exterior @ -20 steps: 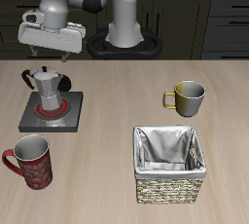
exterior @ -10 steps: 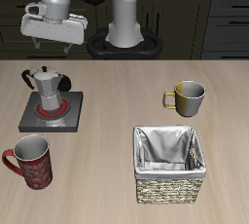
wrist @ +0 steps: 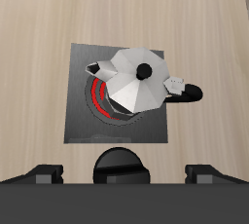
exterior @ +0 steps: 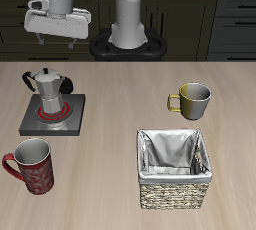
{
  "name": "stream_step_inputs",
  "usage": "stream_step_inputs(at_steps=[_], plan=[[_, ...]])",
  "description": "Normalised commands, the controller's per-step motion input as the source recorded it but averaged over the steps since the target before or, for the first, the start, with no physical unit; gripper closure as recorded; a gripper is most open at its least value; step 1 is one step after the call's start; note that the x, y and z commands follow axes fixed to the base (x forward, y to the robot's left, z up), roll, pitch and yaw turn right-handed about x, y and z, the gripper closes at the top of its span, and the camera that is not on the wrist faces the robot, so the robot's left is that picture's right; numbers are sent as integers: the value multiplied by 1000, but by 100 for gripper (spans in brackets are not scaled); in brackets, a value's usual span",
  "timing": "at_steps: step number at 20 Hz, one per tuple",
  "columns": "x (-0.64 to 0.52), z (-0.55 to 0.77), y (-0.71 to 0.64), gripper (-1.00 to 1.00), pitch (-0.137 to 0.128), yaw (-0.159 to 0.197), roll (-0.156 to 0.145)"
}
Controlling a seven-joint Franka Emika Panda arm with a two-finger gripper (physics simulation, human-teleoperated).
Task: Place the moka pot on the stove and turn off the stove
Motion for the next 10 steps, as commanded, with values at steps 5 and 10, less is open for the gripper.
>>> stream_step_inputs(at_steps=[5, 10], plan=[[-168, 67, 28, -100, 15, 36, 21], [-81, -49, -103, -100, 39, 61, 3]])
